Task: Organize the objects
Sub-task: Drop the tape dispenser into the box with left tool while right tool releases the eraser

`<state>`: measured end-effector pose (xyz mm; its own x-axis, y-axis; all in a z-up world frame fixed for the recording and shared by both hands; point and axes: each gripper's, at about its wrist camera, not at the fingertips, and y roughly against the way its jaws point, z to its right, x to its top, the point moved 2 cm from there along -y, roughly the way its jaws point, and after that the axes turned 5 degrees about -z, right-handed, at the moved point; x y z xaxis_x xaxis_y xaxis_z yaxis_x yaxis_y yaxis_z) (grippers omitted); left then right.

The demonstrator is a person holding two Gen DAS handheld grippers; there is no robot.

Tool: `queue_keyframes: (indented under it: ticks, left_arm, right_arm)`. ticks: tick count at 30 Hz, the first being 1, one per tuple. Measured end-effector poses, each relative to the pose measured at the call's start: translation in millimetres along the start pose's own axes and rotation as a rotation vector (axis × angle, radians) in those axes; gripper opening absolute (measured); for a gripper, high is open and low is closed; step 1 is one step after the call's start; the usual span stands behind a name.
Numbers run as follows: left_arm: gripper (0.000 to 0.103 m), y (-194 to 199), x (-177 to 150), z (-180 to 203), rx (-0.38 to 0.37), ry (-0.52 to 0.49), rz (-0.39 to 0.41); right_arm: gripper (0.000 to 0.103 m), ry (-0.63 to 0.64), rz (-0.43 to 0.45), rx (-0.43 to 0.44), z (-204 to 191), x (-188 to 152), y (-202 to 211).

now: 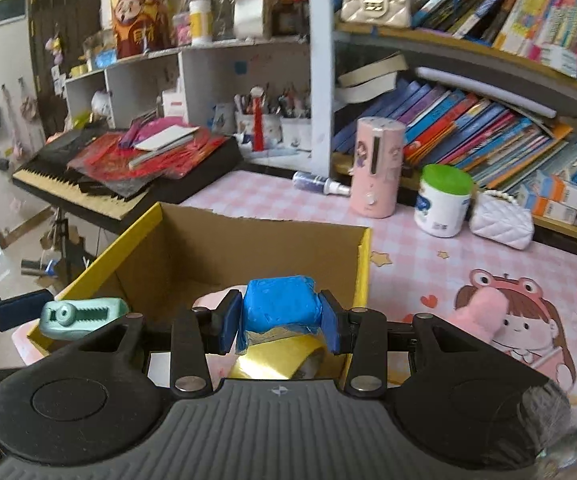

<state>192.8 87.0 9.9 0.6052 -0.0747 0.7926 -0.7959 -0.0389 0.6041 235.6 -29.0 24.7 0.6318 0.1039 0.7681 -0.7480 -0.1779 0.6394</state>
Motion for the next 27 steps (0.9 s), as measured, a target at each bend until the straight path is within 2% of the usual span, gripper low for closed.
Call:
queue_keyframes:
  ticks: [10,17,20,27]
  left_arm:
    - [0.07,-37.2,-2.6,4.2,0.011,0.003,-0.112]
    - [0.07,-53.4,-6.9,6.2,-0.02,-0.001,-0.193]
    - [0.07,-52.9,-8.9,7.6,-0.019,-0.011,-0.19]
    - [0.074,-53.8,-8.1,8.8,-0.009,-0.011,-0.191]
  right_arm:
    - [0.039,0.063,-0.092,0.103,-9.7,12.6,-44.2]
    - [0.039,0.121,-0.148,0.175,-20.7,16.2,-67.3]
    - [0.039,0.144,-0.187,0.2,-25.6,14.5,-79.2]
    - [0.04,0.184,-0.199,0.238,-32.8,16.5,-85.8]
